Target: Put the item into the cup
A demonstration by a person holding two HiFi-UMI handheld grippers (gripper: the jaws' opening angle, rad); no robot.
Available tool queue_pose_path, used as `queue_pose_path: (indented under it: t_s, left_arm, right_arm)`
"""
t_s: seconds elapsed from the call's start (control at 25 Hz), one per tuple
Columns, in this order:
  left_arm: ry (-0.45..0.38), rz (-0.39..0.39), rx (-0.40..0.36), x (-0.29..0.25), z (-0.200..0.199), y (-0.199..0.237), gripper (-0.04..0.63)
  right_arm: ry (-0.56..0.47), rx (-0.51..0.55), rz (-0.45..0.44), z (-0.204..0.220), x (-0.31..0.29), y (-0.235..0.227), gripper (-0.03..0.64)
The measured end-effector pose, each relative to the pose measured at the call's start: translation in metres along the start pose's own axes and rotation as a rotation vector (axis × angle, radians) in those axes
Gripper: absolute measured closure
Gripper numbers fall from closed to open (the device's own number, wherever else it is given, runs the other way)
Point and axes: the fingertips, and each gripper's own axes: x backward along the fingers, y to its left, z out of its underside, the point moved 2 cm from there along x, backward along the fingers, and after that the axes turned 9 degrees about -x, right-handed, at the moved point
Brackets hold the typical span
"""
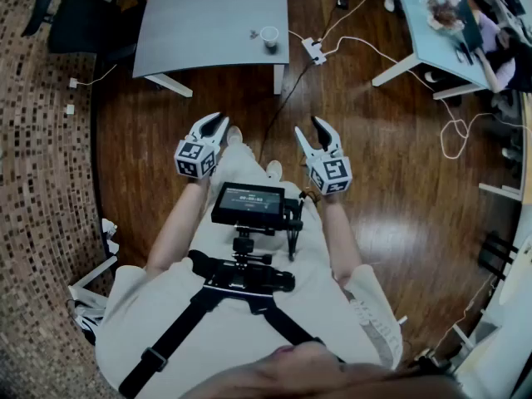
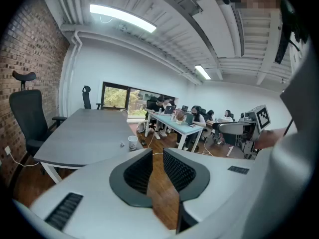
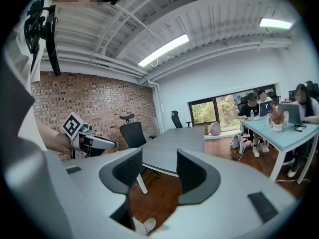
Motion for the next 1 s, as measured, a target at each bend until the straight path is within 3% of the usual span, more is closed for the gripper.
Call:
queue_pose_path:
  t_s: [0.24,0.44,1.0]
  left_arm:
    - [0.003,0.004,0.007,-0.006,-0.002,0.012,0.527]
    - [0.026,0.04,0.016,-0.058,-0.007,0.06,0.515]
    - [0.151,0.176,-0.084,-0.166,-0.03,0.13,0.514]
  right_arm:
    - [-0.017,0.012,0.0,-0.014,-0.008,0.011,0.388]
    - [0.007,-0.005,0.021,-0.02,-0.06,-0.009,0.388]
    - [0.04,-0.019,0.089,-0.06,-0.153,-0.052,0.388]
